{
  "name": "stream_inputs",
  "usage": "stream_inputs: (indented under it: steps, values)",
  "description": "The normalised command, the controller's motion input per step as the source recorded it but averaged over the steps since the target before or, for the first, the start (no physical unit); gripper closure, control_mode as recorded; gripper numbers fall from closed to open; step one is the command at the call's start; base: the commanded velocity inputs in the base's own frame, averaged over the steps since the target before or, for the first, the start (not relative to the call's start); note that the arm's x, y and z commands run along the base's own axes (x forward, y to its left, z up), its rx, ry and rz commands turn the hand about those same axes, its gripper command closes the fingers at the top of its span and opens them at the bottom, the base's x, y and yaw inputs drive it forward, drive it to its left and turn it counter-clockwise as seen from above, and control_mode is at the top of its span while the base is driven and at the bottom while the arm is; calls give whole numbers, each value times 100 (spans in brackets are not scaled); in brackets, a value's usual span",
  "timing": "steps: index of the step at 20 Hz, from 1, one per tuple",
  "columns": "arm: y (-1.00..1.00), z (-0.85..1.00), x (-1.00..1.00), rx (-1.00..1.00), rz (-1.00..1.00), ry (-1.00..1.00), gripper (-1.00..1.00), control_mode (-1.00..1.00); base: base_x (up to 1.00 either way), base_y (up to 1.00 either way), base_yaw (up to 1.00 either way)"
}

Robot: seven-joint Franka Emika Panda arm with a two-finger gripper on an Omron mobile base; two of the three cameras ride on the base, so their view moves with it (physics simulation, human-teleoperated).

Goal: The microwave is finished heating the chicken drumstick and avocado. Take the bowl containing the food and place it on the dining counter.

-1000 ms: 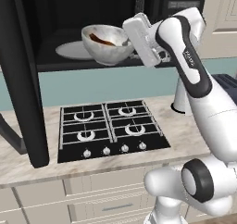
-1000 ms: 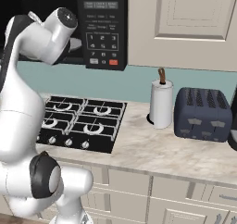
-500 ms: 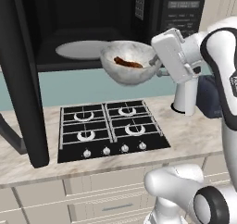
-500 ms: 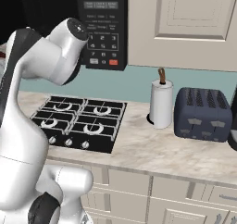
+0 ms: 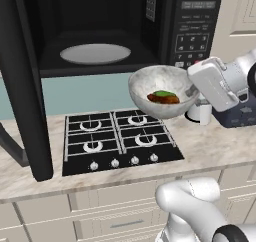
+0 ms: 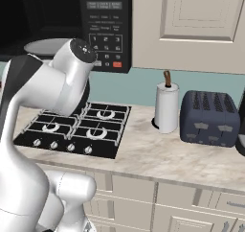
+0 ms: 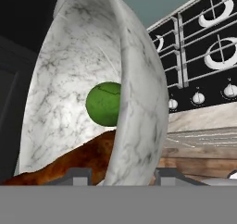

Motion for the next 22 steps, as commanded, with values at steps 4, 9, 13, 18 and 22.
stream_inputs:
  steps: [4, 9, 13, 18, 22]
  values:
    - [0, 0, 0, 0, 0, 0, 100, -100, 0, 0, 0]
    - [0, 0, 0, 0, 0, 0, 100, -100, 0, 0, 0]
    - [0, 0, 0, 0, 0, 0, 100, -100, 0, 0, 0]
    - [-2, 0, 0, 0, 0, 0, 100, -100, 0, 0, 0]
    - [-7, 0, 0, 0, 0, 0, 100, 100, 0, -44, 4]
